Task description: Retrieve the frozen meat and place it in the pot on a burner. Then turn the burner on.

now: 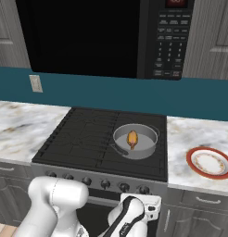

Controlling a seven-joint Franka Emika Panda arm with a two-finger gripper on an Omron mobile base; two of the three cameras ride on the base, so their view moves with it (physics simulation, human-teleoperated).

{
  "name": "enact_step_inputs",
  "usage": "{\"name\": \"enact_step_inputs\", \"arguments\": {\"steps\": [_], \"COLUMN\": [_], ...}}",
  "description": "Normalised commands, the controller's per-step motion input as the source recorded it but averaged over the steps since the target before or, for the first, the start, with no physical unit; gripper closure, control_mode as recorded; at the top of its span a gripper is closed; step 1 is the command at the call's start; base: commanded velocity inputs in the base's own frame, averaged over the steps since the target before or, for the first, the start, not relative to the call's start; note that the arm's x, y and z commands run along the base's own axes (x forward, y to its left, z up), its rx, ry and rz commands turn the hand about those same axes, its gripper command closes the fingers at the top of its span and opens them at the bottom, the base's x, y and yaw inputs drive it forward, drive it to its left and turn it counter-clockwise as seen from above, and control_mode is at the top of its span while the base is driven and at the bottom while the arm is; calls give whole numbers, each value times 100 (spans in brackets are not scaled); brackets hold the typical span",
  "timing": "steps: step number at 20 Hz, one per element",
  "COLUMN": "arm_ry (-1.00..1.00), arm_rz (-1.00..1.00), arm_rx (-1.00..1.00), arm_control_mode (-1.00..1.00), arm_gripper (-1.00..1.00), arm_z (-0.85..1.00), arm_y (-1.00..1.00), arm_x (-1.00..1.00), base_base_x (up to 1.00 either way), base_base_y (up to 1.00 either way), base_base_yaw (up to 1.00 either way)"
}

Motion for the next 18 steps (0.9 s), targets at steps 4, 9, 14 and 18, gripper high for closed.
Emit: {"name": "enact_step_inputs", "arguments": {"steps": [4,9,14,18], "arm_ry": [-9,-5,-14,-15], "arm_rz": [30,31,27,22], "arm_rx": [-40,-47,-54,-58], "arm_control_mode": [-100,-100,-100,-100], "arm_gripper": [100,100,100,100], "arm_z": [0,0,0,0], "arm_y": [13,16,15,27], "arm_x": [0,0,0,0], "base_base_x": [0,0,0,0], "base_base_y": [0,0,0,0], "base_base_yaw": [0,0,0,0]}}
